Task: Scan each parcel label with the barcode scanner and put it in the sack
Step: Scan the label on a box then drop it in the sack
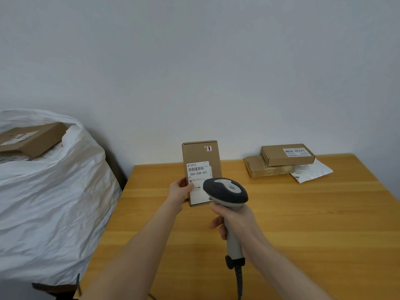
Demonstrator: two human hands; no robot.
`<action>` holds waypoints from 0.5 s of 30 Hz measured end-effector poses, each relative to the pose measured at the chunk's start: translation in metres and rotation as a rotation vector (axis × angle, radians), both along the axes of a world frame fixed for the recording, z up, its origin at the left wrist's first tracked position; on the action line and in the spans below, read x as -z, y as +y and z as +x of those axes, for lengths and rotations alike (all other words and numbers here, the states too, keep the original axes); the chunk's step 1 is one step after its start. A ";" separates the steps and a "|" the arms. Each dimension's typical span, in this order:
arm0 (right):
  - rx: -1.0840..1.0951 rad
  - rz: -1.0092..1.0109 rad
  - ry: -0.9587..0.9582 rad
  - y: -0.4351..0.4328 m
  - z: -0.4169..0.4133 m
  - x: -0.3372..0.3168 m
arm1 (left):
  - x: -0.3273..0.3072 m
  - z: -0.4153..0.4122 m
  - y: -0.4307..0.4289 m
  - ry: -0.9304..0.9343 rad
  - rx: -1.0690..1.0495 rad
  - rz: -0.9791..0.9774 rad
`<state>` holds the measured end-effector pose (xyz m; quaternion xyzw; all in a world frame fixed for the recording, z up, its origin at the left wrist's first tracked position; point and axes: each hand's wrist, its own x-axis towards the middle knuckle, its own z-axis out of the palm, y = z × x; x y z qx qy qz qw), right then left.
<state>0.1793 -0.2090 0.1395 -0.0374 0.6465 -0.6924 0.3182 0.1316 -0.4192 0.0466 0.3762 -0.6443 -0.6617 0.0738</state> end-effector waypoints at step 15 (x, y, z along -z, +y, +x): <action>-0.047 0.072 0.067 0.000 0.001 0.002 | 0.000 0.005 0.000 -0.006 -0.008 -0.014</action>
